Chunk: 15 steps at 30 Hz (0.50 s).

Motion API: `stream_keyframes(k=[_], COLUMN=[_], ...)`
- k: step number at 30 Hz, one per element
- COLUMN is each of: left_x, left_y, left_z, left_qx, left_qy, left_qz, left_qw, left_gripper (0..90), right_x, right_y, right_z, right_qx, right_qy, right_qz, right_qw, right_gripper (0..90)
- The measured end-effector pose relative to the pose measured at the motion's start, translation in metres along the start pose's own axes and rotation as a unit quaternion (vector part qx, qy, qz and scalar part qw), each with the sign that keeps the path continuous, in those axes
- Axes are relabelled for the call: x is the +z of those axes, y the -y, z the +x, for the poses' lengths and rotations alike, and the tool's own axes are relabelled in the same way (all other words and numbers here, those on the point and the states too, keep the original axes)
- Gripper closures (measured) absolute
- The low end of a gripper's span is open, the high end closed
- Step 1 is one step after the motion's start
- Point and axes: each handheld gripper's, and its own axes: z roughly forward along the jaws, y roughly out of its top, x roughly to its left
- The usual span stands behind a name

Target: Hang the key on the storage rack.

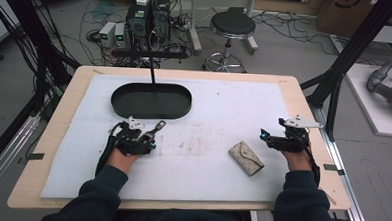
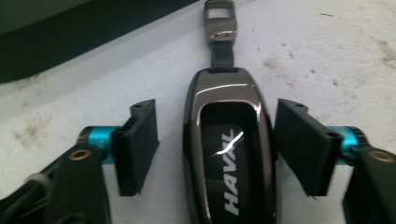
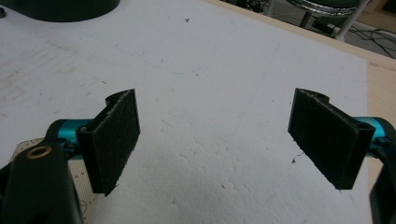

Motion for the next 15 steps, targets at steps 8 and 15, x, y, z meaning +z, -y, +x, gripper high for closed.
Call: stream_keyframes(k=[8, 15], left_x=[-0.0043, -0.0053], left_y=[-0.0027, -0.0050], left_z=[-0.0014, 0.0020], left_qx=[0.027, 0.011], left_qy=[0.021, 0.027], left_qz=[0.011, 0.011], left_qw=[0.9994, 0.9995], left_gripper=[48.2, 48.5], right_x=[0.0004, 0.0006], right_y=[0.0002, 0.0002], right_z=[0.0000, -0.0002], right_qx=[-0.001, -0.002], right_qy=[-0.001, -0.005], right_qz=[0.002, 0.003], right_qw=[1.0000, 1.0000], right_gripper=[17.0, 20.1])
